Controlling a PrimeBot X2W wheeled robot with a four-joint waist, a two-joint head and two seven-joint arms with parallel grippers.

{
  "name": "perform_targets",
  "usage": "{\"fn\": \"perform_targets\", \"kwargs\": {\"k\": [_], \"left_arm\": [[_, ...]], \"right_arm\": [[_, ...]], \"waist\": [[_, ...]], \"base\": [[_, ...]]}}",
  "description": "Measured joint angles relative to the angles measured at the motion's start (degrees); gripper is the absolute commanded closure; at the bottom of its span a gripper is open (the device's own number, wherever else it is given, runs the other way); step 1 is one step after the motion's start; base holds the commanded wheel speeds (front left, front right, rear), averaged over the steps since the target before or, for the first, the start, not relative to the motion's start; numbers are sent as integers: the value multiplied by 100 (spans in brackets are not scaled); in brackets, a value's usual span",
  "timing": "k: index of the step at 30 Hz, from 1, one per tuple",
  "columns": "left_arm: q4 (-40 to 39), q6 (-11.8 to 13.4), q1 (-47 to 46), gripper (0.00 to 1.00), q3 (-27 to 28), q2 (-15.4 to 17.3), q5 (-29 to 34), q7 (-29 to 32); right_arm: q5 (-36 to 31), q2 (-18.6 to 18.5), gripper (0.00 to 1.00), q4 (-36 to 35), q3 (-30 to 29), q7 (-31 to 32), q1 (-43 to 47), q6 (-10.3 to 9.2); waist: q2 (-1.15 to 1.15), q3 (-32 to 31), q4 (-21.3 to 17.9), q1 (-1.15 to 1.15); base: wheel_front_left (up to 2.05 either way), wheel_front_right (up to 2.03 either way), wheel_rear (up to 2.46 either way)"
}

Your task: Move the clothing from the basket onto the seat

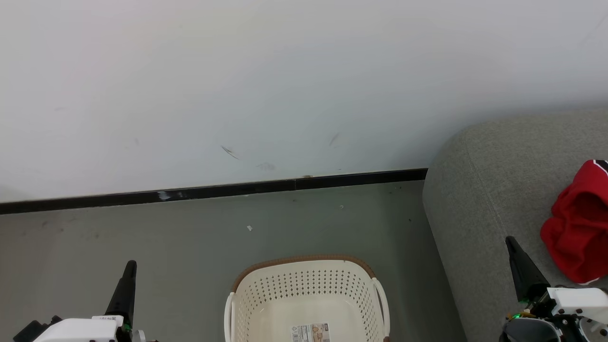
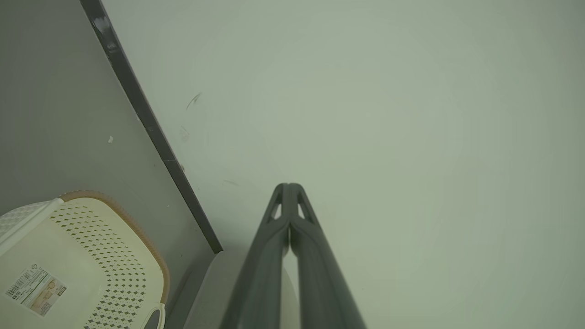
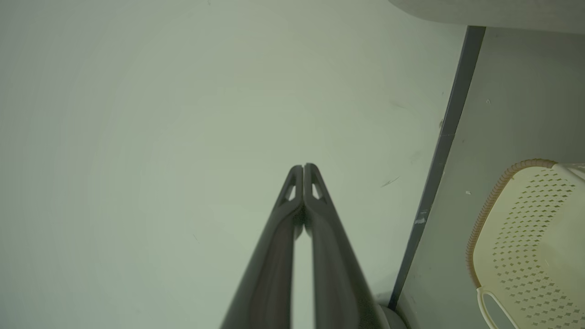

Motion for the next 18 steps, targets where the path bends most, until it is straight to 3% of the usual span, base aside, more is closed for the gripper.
{"fn": "perform_targets", "kwargs": {"k": [18], "left_arm": [[3,-4,-1,100,4,0,0,0]], "right_arm": [[0,4,100,2,-14,43,0,0]], "waist": [[0,0,0,0]], "base": [[0,0,0]]}}
